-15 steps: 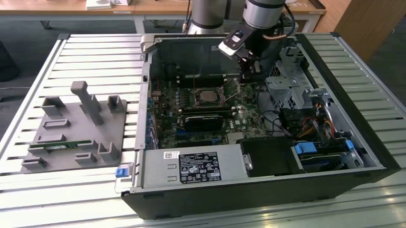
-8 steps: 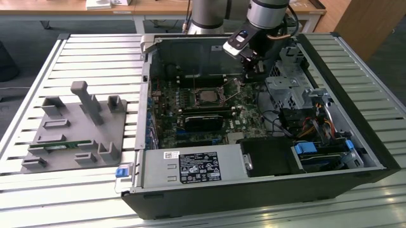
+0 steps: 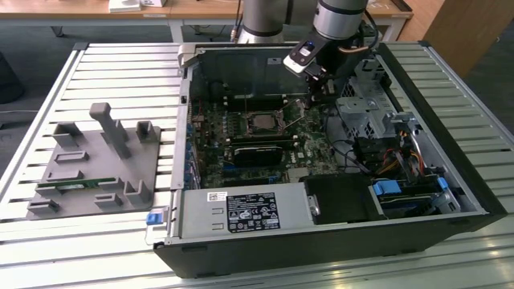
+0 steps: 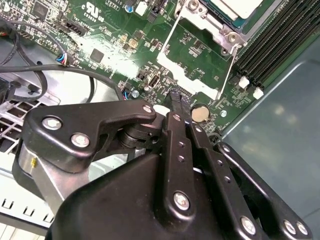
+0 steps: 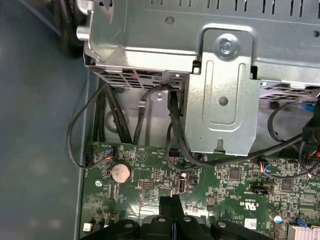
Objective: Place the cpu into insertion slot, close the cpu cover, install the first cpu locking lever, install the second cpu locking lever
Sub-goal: 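Close the cpu cover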
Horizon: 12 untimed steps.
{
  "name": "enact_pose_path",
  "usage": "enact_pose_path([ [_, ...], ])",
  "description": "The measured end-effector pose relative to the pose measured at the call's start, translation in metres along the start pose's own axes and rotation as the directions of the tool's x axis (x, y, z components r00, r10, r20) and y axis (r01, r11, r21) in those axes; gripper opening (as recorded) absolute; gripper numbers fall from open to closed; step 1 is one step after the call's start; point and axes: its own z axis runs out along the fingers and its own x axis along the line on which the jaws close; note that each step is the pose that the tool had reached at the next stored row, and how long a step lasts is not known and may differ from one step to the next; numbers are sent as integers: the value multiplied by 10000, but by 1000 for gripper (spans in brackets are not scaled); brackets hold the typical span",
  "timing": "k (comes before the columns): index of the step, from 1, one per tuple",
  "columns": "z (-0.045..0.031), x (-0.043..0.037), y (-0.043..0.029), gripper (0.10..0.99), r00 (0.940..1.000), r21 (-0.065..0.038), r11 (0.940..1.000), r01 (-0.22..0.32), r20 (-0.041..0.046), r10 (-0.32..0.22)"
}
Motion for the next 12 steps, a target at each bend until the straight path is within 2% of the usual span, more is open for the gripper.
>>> enact_pose_path([
  [7,86,-1,5,106,10000,39,10000,-1,-2,1],
  [12,91,1,-13,106,10000,79,10000,-1,-10,1],
])
